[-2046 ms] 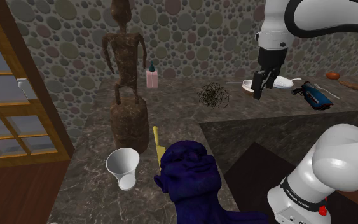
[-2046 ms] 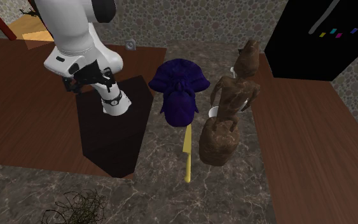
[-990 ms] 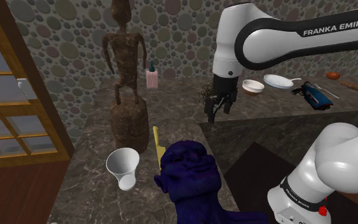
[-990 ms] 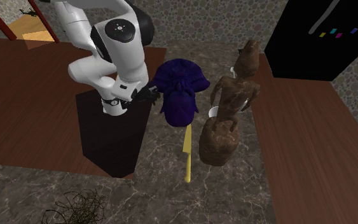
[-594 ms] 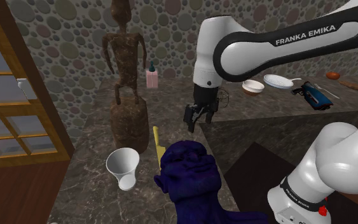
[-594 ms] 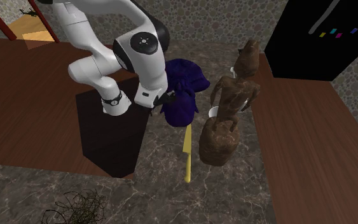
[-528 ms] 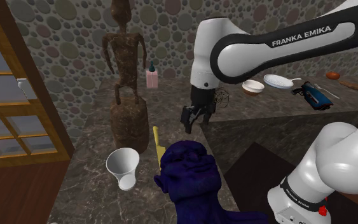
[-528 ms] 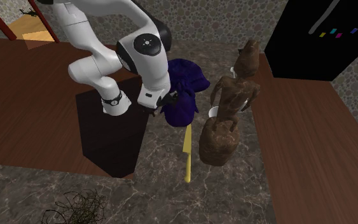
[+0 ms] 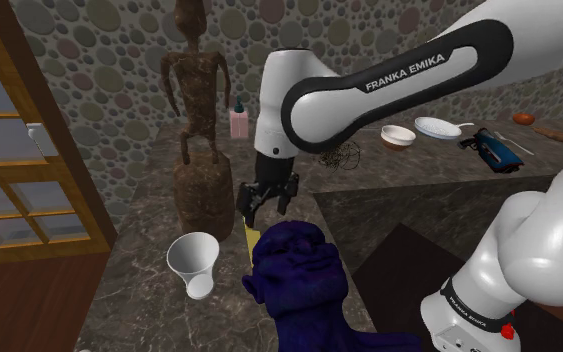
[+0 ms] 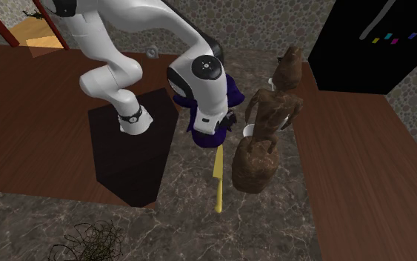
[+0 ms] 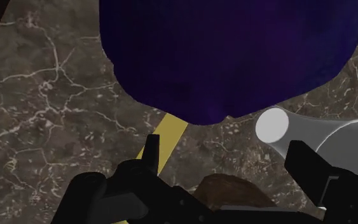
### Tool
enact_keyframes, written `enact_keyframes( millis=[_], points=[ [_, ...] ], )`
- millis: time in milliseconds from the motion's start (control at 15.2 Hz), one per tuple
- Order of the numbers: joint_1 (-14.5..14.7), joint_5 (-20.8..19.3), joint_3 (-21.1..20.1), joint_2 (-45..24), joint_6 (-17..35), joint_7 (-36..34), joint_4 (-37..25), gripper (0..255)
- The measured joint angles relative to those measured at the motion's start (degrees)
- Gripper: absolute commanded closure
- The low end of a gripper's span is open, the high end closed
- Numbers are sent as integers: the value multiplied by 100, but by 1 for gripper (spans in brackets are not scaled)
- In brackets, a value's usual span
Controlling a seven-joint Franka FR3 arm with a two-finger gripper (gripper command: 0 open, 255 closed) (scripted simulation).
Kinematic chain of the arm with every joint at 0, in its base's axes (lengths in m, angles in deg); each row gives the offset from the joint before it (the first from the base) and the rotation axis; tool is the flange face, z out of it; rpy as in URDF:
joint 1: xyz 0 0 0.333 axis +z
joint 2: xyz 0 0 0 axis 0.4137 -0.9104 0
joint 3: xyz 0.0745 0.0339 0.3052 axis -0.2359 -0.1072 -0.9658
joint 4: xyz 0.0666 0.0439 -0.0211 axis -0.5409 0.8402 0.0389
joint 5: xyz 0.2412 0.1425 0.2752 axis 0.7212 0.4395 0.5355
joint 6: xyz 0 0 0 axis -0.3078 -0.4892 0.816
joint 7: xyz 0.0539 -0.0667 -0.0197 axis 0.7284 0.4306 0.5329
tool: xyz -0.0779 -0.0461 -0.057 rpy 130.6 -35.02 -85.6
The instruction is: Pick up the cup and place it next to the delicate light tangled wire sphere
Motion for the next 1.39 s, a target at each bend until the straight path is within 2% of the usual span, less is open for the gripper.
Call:
enact_keyframes(
  millis=[528,1056,1386],
  points=[
    [296,-173,-260,-1457,600,-562,-1226,0],
    [466,-306,-306,-1958,1175,-696,-1222,0],
    [474,-319,-305,-1998,1219,-707,-1212,0]
  ],
)
